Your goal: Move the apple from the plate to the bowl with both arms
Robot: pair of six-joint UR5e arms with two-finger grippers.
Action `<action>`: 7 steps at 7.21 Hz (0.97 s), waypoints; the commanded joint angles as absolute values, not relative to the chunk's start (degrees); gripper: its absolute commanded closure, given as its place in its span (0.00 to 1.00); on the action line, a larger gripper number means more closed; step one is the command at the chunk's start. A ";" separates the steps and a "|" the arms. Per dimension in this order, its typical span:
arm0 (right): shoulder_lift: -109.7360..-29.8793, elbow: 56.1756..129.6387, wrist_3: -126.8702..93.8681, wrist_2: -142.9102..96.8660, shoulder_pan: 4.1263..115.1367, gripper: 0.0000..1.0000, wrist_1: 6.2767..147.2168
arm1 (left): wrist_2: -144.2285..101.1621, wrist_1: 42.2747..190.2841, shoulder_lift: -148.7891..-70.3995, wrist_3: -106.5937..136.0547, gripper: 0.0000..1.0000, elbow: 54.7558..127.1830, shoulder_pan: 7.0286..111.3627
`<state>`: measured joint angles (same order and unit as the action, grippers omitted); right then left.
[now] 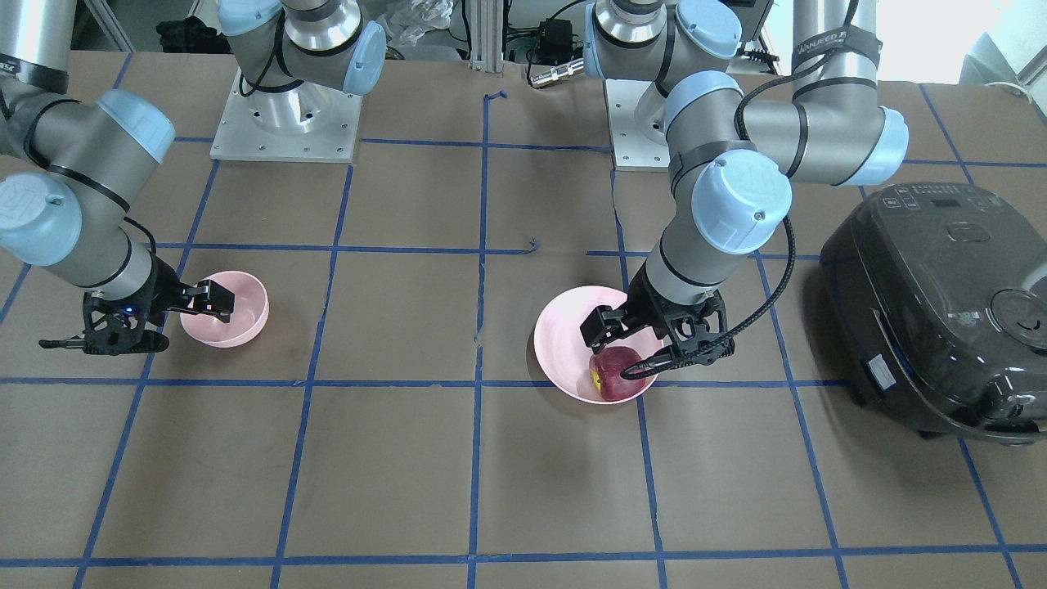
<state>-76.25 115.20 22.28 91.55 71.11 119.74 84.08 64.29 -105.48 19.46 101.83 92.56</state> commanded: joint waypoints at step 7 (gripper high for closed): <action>-76.29 115.93 26.02 92.91 70.31 1.00 119.01 | 84.55 50.27 -111.88 21.97 0.00 106.79 92.90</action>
